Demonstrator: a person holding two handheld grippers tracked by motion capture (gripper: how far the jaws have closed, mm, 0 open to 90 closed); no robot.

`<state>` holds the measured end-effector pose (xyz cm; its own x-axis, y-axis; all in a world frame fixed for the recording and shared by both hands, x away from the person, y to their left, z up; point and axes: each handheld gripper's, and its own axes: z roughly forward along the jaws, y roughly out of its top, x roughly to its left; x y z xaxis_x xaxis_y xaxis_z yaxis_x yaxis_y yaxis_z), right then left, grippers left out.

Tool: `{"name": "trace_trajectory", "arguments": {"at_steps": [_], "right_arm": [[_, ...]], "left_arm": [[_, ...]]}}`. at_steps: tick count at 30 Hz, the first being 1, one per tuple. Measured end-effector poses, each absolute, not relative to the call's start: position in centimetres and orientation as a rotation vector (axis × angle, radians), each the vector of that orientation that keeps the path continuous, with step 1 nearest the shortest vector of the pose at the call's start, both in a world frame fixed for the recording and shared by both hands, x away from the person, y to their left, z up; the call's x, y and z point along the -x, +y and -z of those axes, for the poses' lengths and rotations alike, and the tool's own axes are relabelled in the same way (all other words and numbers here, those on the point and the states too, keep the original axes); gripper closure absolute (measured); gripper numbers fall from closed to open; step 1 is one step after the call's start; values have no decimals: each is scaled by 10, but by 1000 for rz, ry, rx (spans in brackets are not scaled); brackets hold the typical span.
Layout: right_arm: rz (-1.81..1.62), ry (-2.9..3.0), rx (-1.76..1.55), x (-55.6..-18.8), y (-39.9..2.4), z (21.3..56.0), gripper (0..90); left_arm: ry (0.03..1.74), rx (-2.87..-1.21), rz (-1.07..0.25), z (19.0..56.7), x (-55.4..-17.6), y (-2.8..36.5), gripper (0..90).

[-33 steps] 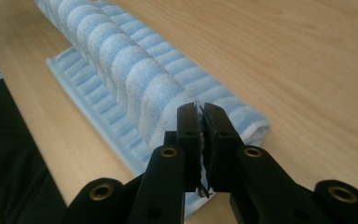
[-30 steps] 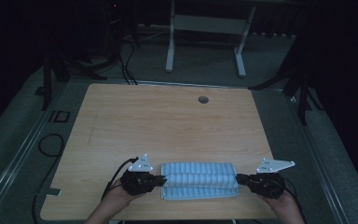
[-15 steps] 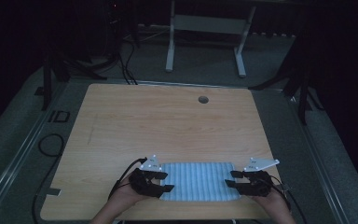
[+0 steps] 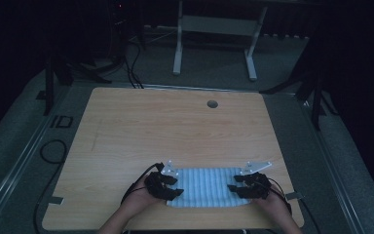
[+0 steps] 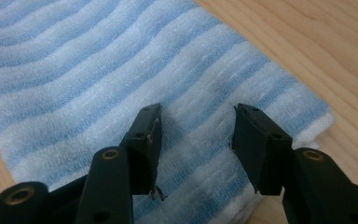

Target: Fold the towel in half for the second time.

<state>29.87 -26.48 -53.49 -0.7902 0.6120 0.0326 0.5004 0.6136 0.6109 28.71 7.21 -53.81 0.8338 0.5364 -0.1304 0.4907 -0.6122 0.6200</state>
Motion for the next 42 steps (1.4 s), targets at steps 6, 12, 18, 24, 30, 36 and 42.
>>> {"name": "trace_trajectory", "arguments": {"at_steps": [6, 12, 18, 24, 30, 36, 42], "right_arm": [[-930, 2659, -938, -311, -260, 536, 508], [-915, 2664, -946, -330, -247, 536, 503], [-914, 2665, -941, -349, -232, 536, 502], [-906, 2665, -955, -370, -217, 535, 501], [-924, 2646, -975, -390, -203, 536, 500], [-941, 2628, -1006, -408, -191, 537, 498], [-926, 2627, -1044, -426, -181, 536, 493]], "left_arm": [[774, -2340, -85, 538, -301, 78, 543], [819, -2341, -103, 537, -316, 86, 542], [863, -2347, -109, 535, -336, 100, 541], [905, -2342, -132, 535, -357, 112, 541], [942, -2331, -131, 534, -378, 126, 541], [981, -2322, -145, 534, -394, 135, 540], [1006, -2321, -155, 534, -404, 140, 540]]}}
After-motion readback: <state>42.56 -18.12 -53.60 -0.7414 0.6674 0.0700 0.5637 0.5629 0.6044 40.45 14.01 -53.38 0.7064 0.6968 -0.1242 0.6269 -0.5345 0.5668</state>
